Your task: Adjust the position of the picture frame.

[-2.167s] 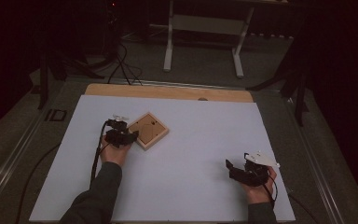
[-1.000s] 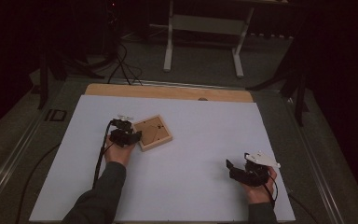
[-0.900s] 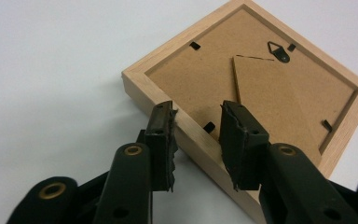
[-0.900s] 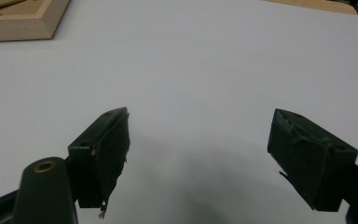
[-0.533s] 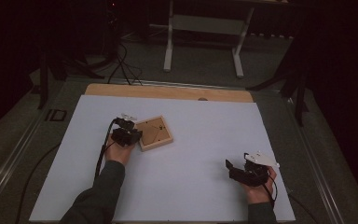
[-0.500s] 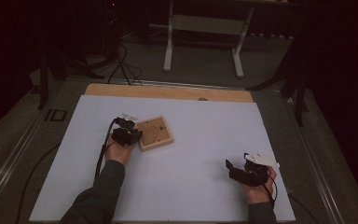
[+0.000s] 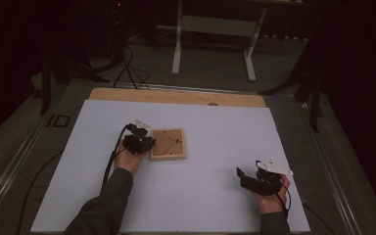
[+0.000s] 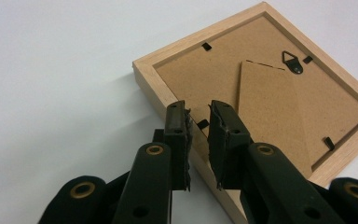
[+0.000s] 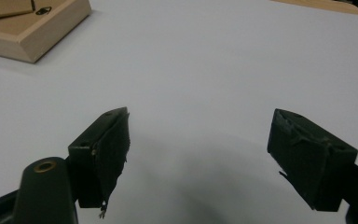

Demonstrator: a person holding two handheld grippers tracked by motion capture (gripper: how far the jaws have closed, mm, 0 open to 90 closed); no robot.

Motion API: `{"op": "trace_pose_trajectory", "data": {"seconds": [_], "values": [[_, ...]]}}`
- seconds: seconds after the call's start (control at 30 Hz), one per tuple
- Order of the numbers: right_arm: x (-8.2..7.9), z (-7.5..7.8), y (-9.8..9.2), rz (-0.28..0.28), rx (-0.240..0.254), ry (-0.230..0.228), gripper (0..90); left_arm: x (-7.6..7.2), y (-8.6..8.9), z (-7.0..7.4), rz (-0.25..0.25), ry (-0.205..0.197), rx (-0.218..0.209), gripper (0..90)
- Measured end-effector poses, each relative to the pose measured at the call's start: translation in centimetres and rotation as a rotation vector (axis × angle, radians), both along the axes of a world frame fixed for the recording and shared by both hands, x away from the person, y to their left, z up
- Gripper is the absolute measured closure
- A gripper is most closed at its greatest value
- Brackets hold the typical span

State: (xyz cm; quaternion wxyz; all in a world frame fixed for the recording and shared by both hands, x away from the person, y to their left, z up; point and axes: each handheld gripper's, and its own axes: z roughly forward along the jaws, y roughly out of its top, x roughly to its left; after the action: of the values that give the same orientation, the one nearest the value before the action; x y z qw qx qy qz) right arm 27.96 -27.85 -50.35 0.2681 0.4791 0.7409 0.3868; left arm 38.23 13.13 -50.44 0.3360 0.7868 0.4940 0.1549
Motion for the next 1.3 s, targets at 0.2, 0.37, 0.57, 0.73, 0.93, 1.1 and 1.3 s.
{"op": "trace_pose_trajectory", "data": {"seconds": [0.2, 0.37, 0.57, 0.73, 0.93, 1.1, 1.3], "values": [[0.0, 0.0, 0.0, 0.003, -0.001, 0.000, 20.5, -0.2, -0.7, -0.1, -0.012, 0.006, -0.025, 78.1], [0.0, 0.0, 0.0, 0.001, -0.001, 0.000, 20.5, -0.2, -1.1, -0.2, 0.011, 0.008, -0.042, 78.4], [0.2, -0.1, -0.1, 0.000, 0.000, 0.001, 20.5, -0.4, -1.3, -0.3, 0.023, 0.011, -0.050, 78.1], [0.2, -0.1, -0.1, -0.004, 0.000, 0.002, 20.5, -0.5, -1.2, -0.3, 0.020, 0.011, -0.058, 77.4], [-0.1, 0.0, -0.2, -0.005, 0.003, -0.002, 22.2, -0.6, -1.1, -0.5, 0.016, 0.009, -0.076, 73.6], [0.0, -0.1, -0.2, 0.004, 0.000, -0.005, 22.6, -1.0, -0.9, -0.4, 0.017, -0.009, -0.092, 70.5], [0.3, -0.1, -0.1, 0.011, 0.000, -0.001, 22.5, -1.6, -0.3, -0.4, 0.012, -0.012, -0.145, 68.0]]}}
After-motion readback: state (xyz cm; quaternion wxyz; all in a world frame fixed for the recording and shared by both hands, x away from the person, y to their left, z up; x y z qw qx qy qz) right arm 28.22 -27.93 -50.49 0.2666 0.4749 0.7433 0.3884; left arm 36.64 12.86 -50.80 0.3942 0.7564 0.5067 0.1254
